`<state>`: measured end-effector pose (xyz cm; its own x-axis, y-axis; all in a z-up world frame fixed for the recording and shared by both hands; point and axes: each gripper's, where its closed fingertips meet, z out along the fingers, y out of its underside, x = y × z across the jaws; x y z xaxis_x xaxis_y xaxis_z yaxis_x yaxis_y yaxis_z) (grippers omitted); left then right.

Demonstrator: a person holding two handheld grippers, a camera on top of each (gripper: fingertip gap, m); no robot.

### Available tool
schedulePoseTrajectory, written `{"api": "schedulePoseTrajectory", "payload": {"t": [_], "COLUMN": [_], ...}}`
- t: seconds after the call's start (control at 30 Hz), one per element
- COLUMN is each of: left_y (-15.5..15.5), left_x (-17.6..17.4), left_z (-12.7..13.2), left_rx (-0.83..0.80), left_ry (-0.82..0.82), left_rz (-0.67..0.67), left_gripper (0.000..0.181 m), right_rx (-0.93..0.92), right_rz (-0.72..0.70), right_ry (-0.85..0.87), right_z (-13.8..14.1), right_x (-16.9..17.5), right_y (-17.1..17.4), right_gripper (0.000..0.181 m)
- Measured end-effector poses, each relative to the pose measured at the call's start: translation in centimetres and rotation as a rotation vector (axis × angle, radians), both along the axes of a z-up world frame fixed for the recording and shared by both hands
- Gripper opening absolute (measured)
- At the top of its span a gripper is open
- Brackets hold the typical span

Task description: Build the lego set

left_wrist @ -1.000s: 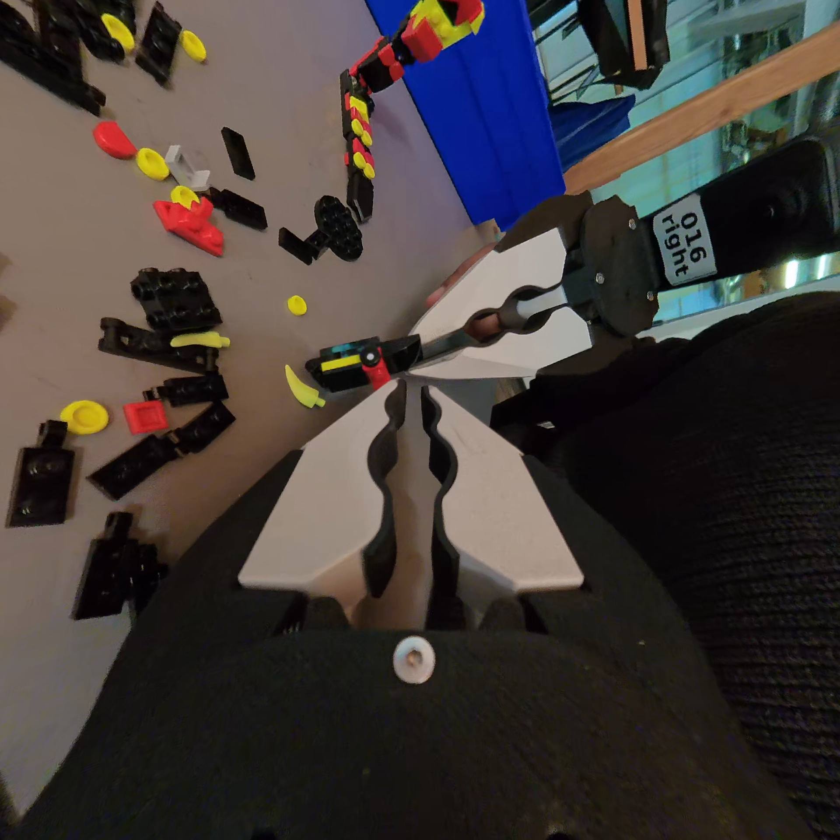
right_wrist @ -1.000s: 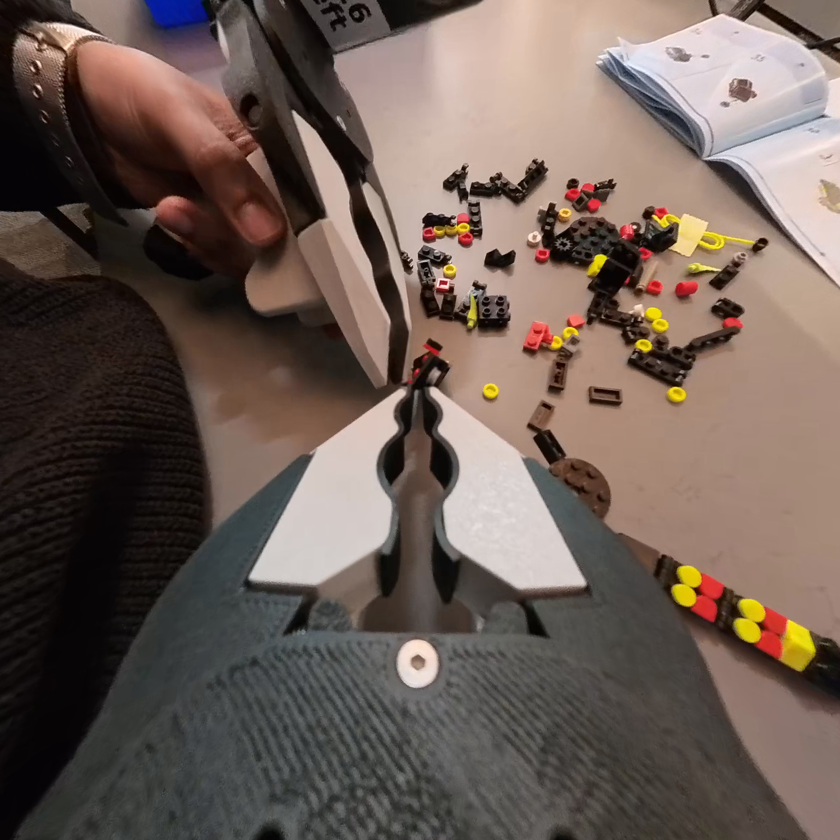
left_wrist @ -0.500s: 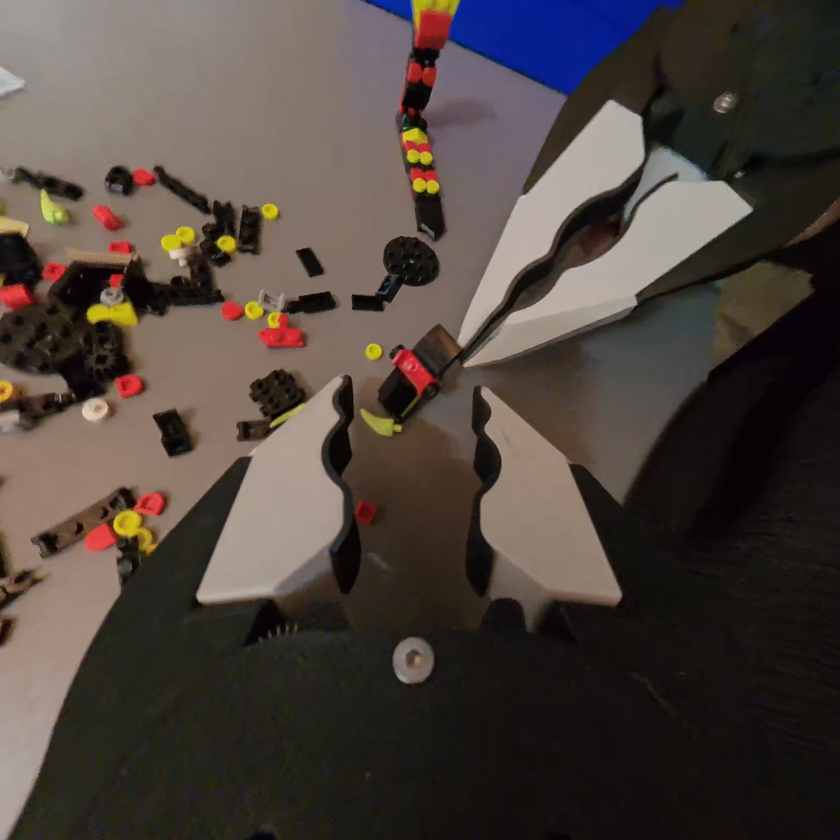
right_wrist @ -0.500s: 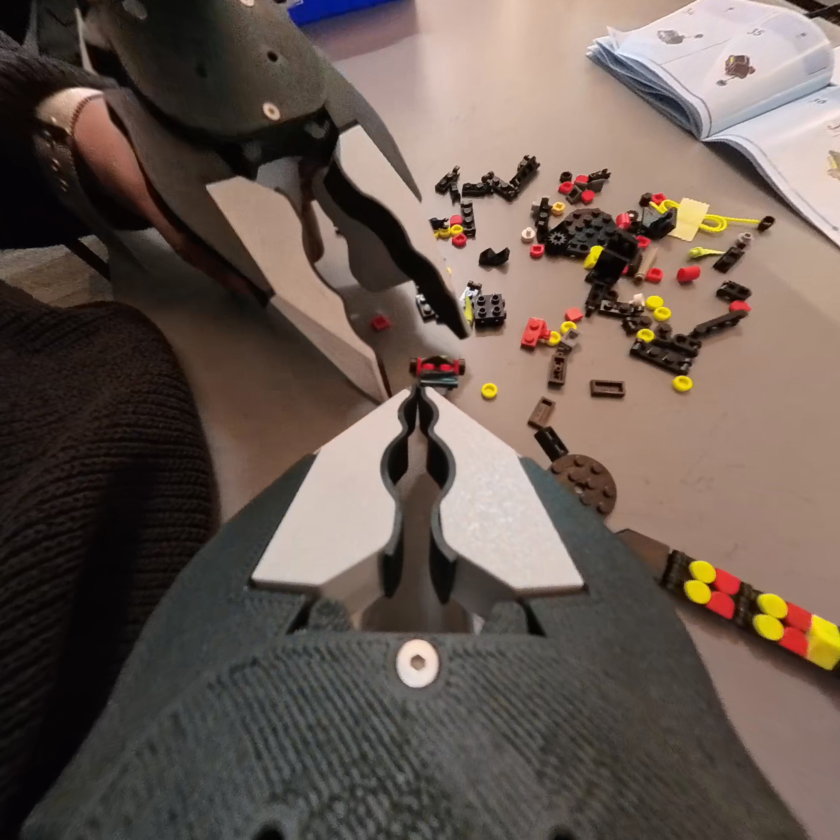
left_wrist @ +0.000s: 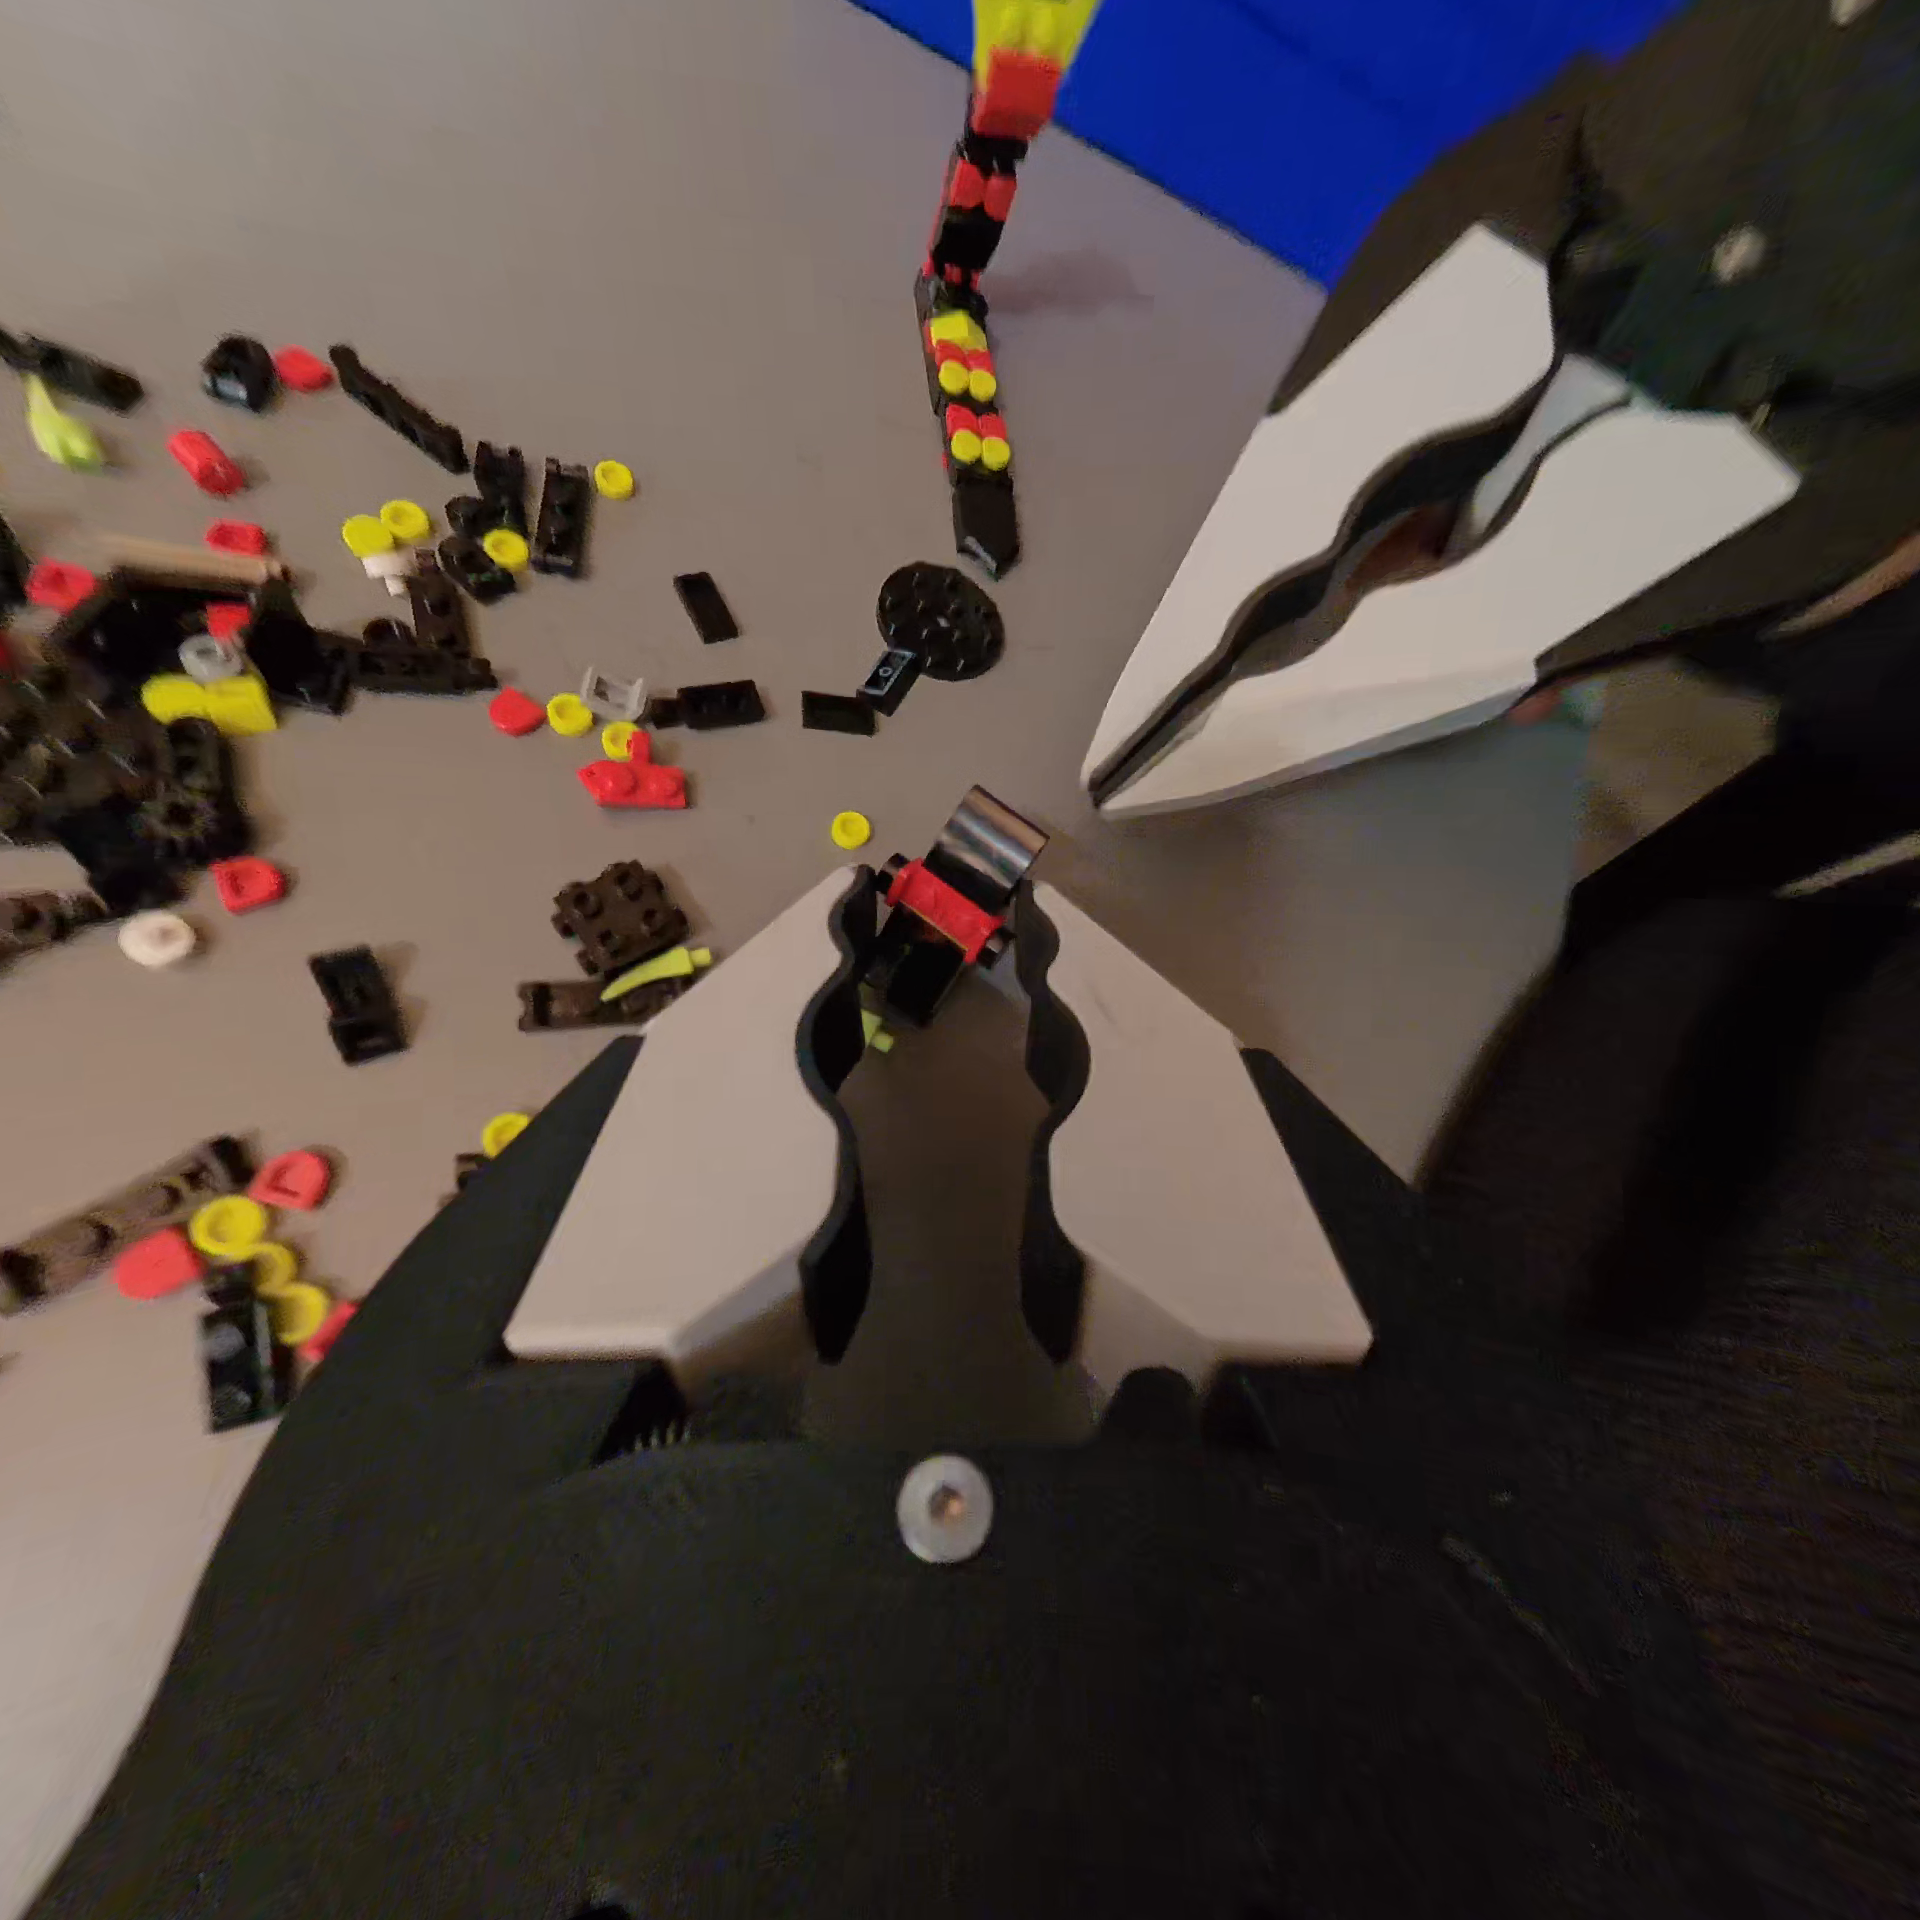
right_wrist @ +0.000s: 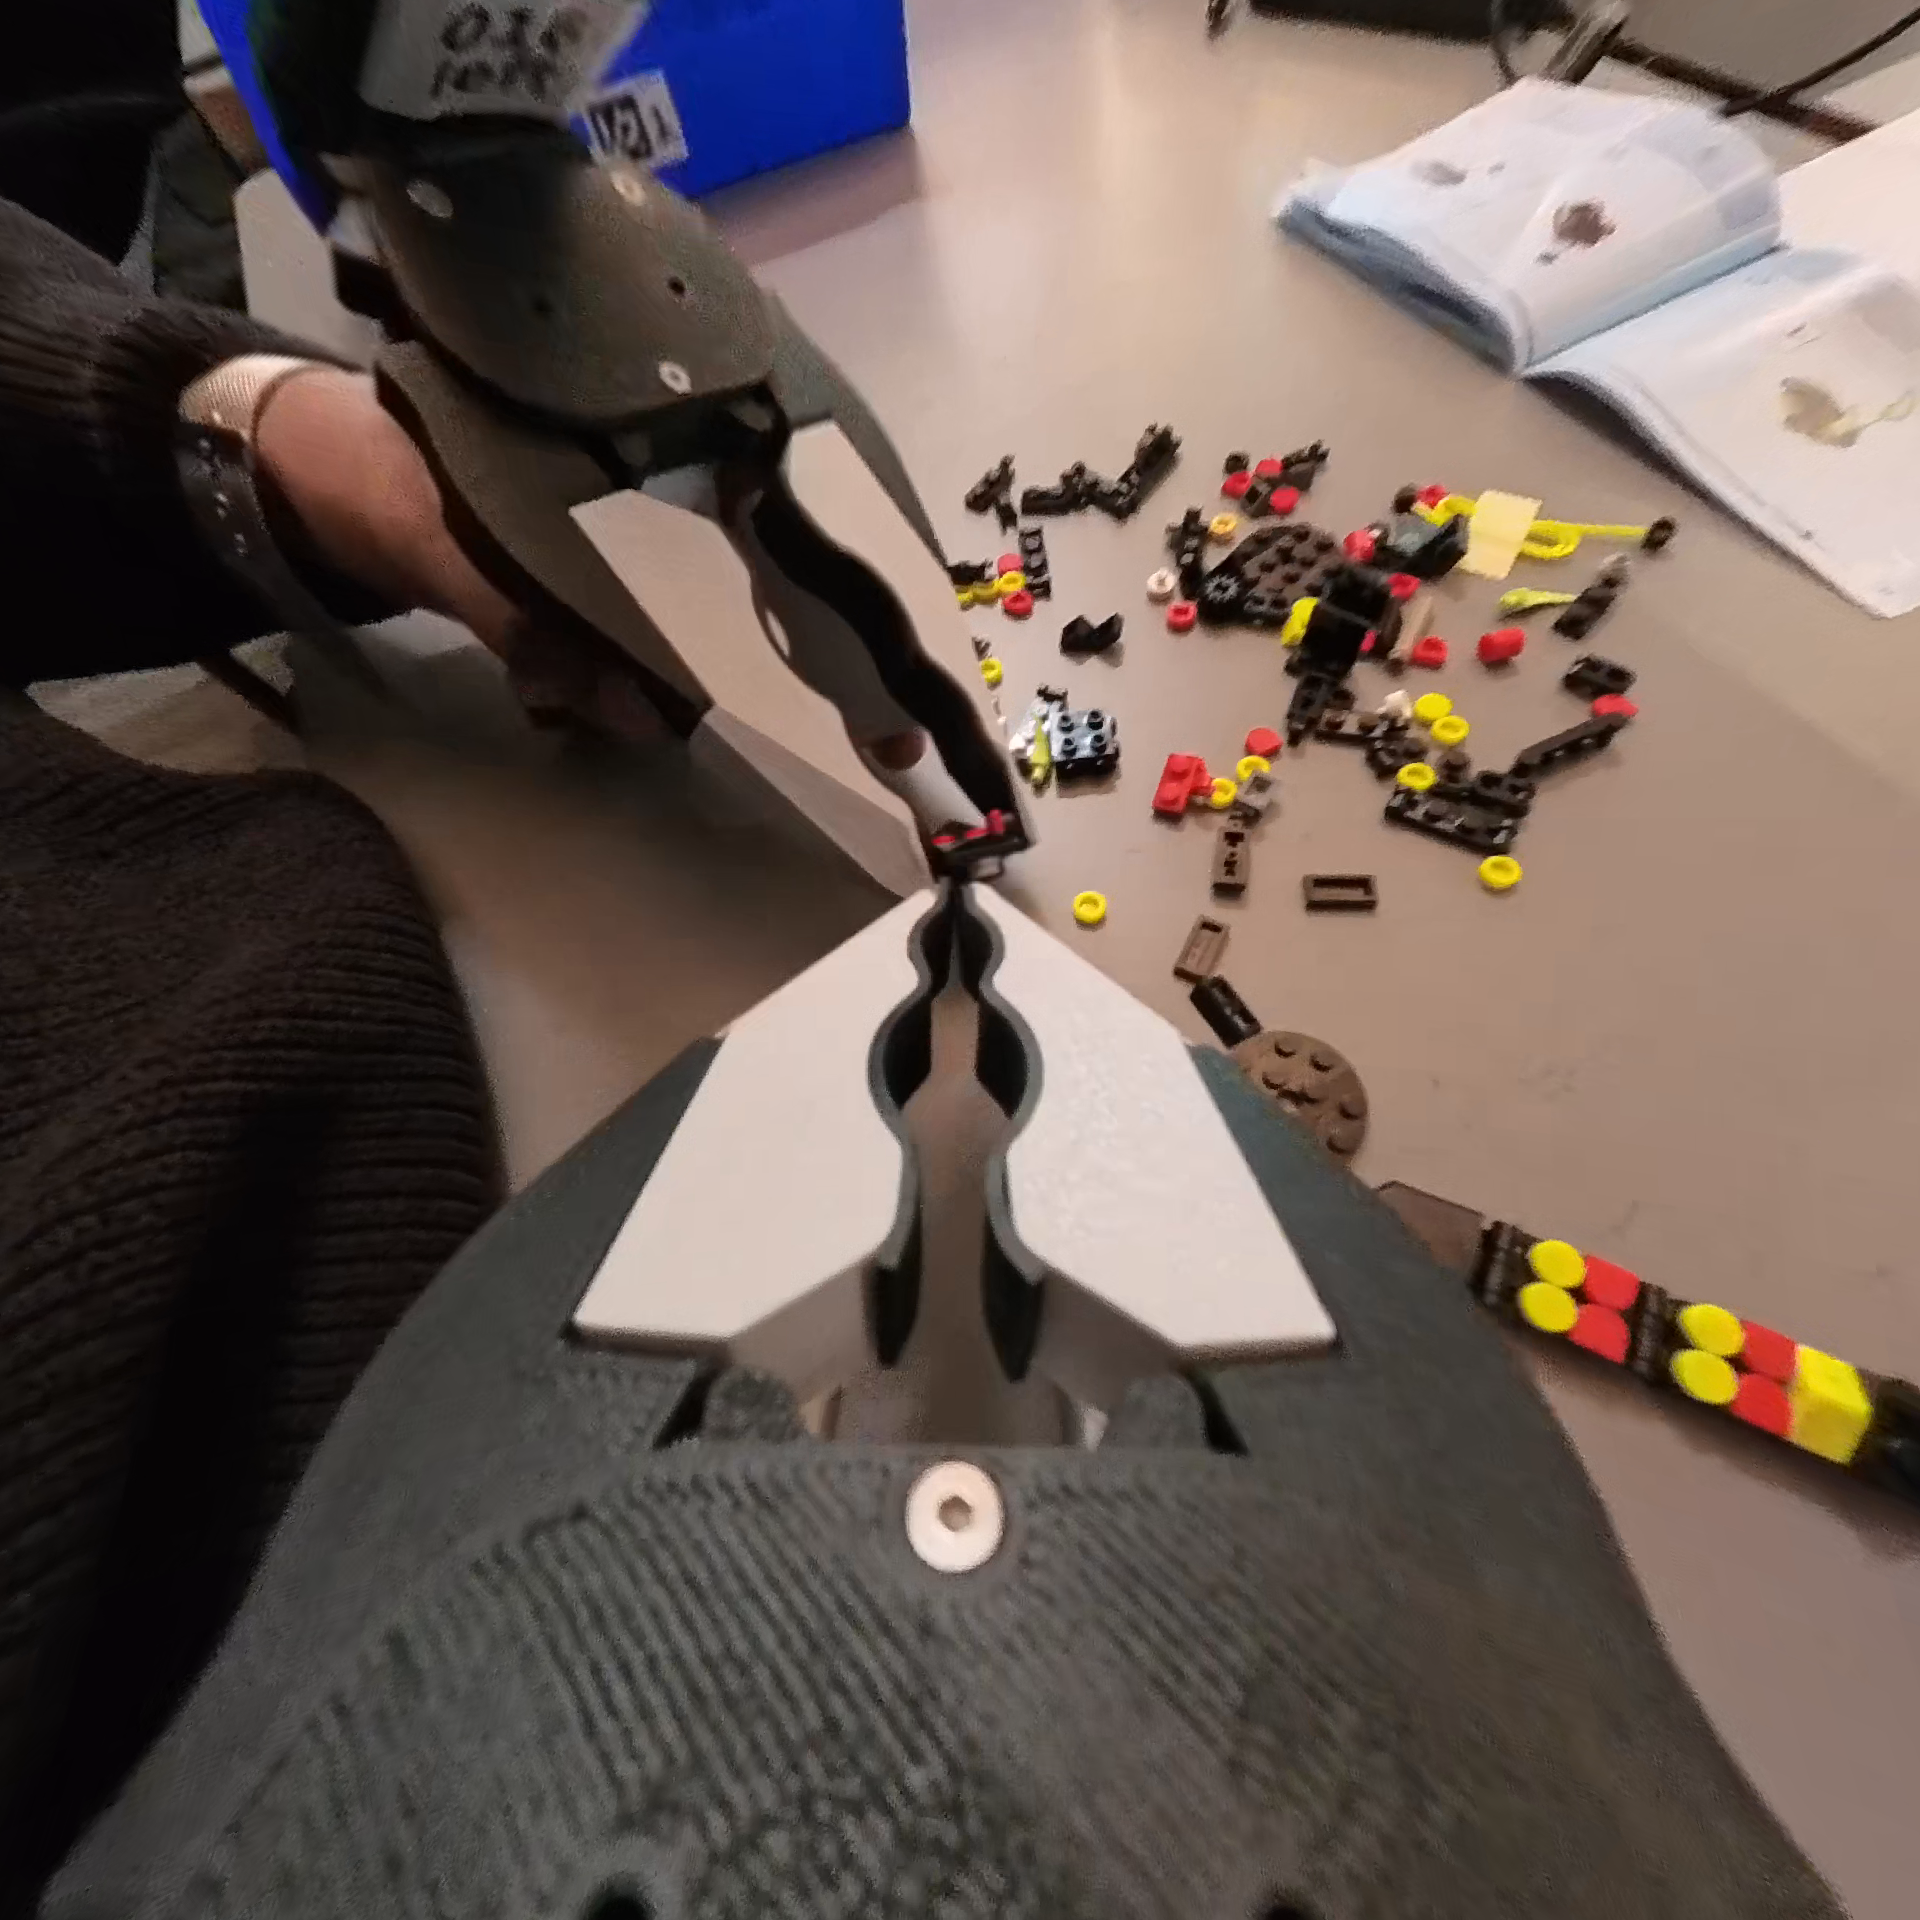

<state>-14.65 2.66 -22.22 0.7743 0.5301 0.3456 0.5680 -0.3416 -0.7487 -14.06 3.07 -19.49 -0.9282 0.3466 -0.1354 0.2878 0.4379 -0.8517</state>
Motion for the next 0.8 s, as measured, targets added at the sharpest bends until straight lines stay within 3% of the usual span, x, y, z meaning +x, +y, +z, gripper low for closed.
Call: {"api": "schedulePoseTrajectory", "payload": {"t": [0.03, 0.2, 0.43, 0.8], "left_y": [0.1, 0.0, 0.9, 1.3], "left_x": [0.0, -0.2, 1.4, 2.0], "left_z": [0.5, 4.2, 5.8, 6.4], "left_rx": [0.067, 0.465, 0.516, 0.562], "left_ry": [-0.064, -0.336, -0.301, -0.336], "left_rz": [0.02, 0.078, -0.021, -0.058], "left_gripper": [0.024, 0.023, 0.024, 0.023], "right_rx": [-0.019, -0.136, -0.307, -0.346], "right_rz": [-0.007, -0.027, -0.046, 0.007], "right_ry": [0.011, -0.016, -0.064, -0.099], "right_z": [0.4, 2.4, 5.0, 5.4], "right_x": [-0.1, -0.3, -0.4, 0.4], "right_y": [0.1, 0.0, -0.1, -0.4], "right_gripper": [0.002, 0.007, 0.008, 0.007]}}
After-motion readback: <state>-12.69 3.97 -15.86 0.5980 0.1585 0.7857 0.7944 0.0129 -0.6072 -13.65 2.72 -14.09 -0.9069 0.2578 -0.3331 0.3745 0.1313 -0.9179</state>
